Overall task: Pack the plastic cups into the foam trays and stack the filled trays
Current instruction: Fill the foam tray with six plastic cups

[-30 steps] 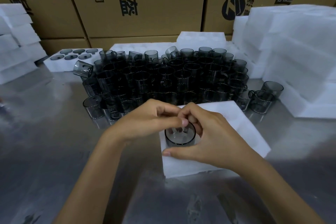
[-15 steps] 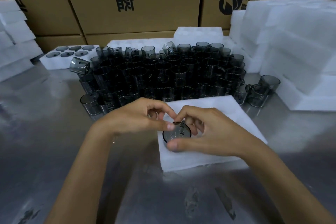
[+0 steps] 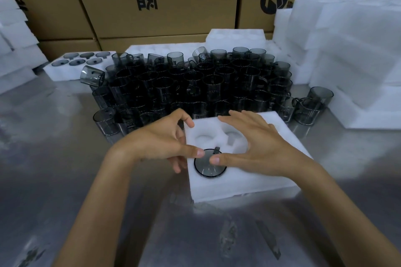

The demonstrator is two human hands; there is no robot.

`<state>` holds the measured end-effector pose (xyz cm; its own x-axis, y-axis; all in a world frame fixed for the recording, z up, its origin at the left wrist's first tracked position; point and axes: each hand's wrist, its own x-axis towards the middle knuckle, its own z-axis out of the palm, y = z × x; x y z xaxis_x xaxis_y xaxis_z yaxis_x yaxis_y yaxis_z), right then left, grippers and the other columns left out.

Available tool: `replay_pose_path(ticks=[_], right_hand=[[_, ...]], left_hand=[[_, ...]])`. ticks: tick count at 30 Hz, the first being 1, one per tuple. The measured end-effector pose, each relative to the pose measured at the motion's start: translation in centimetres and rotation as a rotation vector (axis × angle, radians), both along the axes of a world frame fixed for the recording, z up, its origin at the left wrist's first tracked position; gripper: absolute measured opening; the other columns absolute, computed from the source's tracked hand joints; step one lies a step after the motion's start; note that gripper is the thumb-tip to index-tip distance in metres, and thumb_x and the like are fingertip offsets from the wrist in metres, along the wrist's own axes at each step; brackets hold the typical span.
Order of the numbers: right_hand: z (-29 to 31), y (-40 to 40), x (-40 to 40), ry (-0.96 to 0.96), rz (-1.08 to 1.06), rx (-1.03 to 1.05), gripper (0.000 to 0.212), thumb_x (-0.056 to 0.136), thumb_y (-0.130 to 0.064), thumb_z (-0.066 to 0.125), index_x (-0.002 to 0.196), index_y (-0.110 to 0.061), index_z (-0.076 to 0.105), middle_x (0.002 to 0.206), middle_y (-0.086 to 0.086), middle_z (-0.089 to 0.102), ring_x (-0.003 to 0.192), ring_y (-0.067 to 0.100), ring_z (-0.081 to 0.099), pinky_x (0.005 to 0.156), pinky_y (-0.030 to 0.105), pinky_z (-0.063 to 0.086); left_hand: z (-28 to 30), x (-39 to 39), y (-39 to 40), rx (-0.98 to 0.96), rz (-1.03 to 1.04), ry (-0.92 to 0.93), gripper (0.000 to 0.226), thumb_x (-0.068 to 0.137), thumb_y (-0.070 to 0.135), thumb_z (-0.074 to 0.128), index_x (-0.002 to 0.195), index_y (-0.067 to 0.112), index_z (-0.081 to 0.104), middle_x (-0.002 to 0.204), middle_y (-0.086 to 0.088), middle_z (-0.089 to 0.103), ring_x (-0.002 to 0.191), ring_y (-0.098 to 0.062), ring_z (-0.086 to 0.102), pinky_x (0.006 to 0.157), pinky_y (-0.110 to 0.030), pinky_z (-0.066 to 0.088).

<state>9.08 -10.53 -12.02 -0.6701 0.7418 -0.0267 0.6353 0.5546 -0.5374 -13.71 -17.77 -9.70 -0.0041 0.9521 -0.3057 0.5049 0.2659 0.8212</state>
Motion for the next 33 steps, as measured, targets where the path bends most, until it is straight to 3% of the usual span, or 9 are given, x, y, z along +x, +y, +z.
replay_pose_path(ticks=[3, 6, 11, 16, 18, 25, 28, 31, 33], right_hand=[[-0.1, -0.3, -0.8, 0.190, -0.109, 0.002, 0.096, 0.057, -0.087, 0.059, 0.141, -0.044, 0.046, 0.149, -0.027, 0.033, 0.141, -0.007, 0.012, 0.120, 0.033, 0.017], [-0.4, -0.4, -1.5, 0.347, -0.145, -0.026, 0.062, 0.073, -0.072, 0.065, 0.127, -0.043, 0.058, 0.128, -0.036, 0.043, 0.130, -0.012, 0.026, 0.112, 0.026, 0.026], [0.4, 2.0, -2.6, 0.427, -0.277, 0.179, 0.024, 0.092, -0.045, 0.063, 0.114, -0.037, 0.068, 0.125, -0.018, 0.063, 0.126, 0.012, 0.048, 0.102, 0.032, 0.025], [2.1, 7.5, -5.4, 0.237, -0.328, 0.218, 0.040, 0.094, -0.038, 0.063, 0.133, -0.035, 0.060, 0.140, 0.001, 0.055, 0.136, 0.028, 0.035, 0.108, 0.042, 0.027], [2.0, 8.7, -6.7, 0.161, -0.296, 0.189, 0.039, 0.092, -0.043, 0.065, 0.130, -0.034, 0.062, 0.134, 0.005, 0.056, 0.134, 0.031, 0.038, 0.108, 0.044, 0.030], [1.5, 7.2, -6.5, 0.418, -0.246, 0.299, 0.017, 0.086, -0.025, 0.076, 0.095, -0.018, 0.063, 0.097, -0.004, 0.062, 0.092, 0.016, 0.059, 0.080, 0.035, 0.050], [1.9, 4.8, -4.8, 0.585, -0.173, 0.397, 0.016, 0.084, -0.020, 0.078, 0.092, -0.016, 0.065, 0.101, -0.012, 0.064, 0.092, 0.005, 0.057, 0.076, 0.028, 0.048], [1.9, 2.1, -3.5, 0.666, -0.102, 0.503, 0.013, 0.084, -0.018, 0.079, 0.093, -0.015, 0.069, 0.130, -0.009, 0.063, 0.119, 0.006, 0.058, 0.093, 0.023, 0.048], [1.5, 0.8, -3.2, 0.674, -0.072, 0.638, 0.018, 0.085, -0.016, 0.078, 0.100, -0.013, 0.069, 0.136, -0.004, 0.061, 0.121, 0.013, 0.059, 0.098, 0.024, 0.047]], left_hand=[[-0.1, 0.5, 0.2, 0.088, 0.049, 0.153, 0.045, 0.065, 0.035, 0.083, 0.102, 0.037, 0.057, 0.082, -0.003, 0.069, 0.057, -0.028, 0.072, 0.065, -0.041, 0.059], [-0.1, 0.6, 0.1, 0.114, 0.097, 0.206, 0.036, 0.062, 0.036, 0.076, 0.096, 0.033, 0.064, 0.087, -0.005, 0.067, 0.051, -0.026, 0.070, 0.064, -0.036, 0.054], [0.1, -0.6, -0.2, 0.107, 0.128, 0.233, 0.039, 0.060, 0.039, 0.074, 0.096, 0.029, 0.064, 0.087, -0.012, 0.066, 0.050, -0.026, 0.069, 0.062, -0.035, 0.053], [0.1, -0.9, -0.1, 0.135, 0.125, 0.230, 0.041, 0.069, 0.064, 0.077, 0.095, 0.036, 0.066, 0.082, -0.001, 0.059, 0.047, -0.008, 0.054, 0.046, -0.025, 0.044], [0.0, -0.6, 0.2, 0.212, 0.199, 0.255, 0.039, 0.071, 0.070, 0.071, 0.091, 0.036, 0.067, 0.080, 0.000, 0.059, 0.056, -0.007, 0.053, 0.052, -0.026, 0.044], [-0.5, 1.1, 1.1, 0.571, 0.452, 0.160, 0.007, 0.092, 0.029, 0.064, 0.090, 0.034, 0.069, 0.088, 0.002, 0.061, 0.065, -0.003, 0.051, 0.065, -0.021, 0.041], [-0.3, 1.8, 1.2, 0.707, 0.464, 0.116, 0.030, 0.091, 0.019, 0.068, 0.117, 0.033, 0.064, 0.105, 0.009, 0.058, 0.079, 0.003, 0.058, 0.068, -0.010, 0.045], [-0.3, 2.6, 1.2, 0.761, 0.341, 0.032, 0.059, 0.089, 0.012, 0.071, 0.140, 0.033, 0.050, 0.128, 0.016, 0.056, 0.110, 0.004, 0.058, 0.080, -0.012, 0.050], [-0.3, 3.2, 1.1, 0.801, 0.241, 0.006, 0.066, 0.088, 0.008, 0.072, 0.145, 0.032, 0.047, 0.136, 0.017, 0.055, 0.121, 0.005, 0.054, 0.090, -0.012, 0.049]])
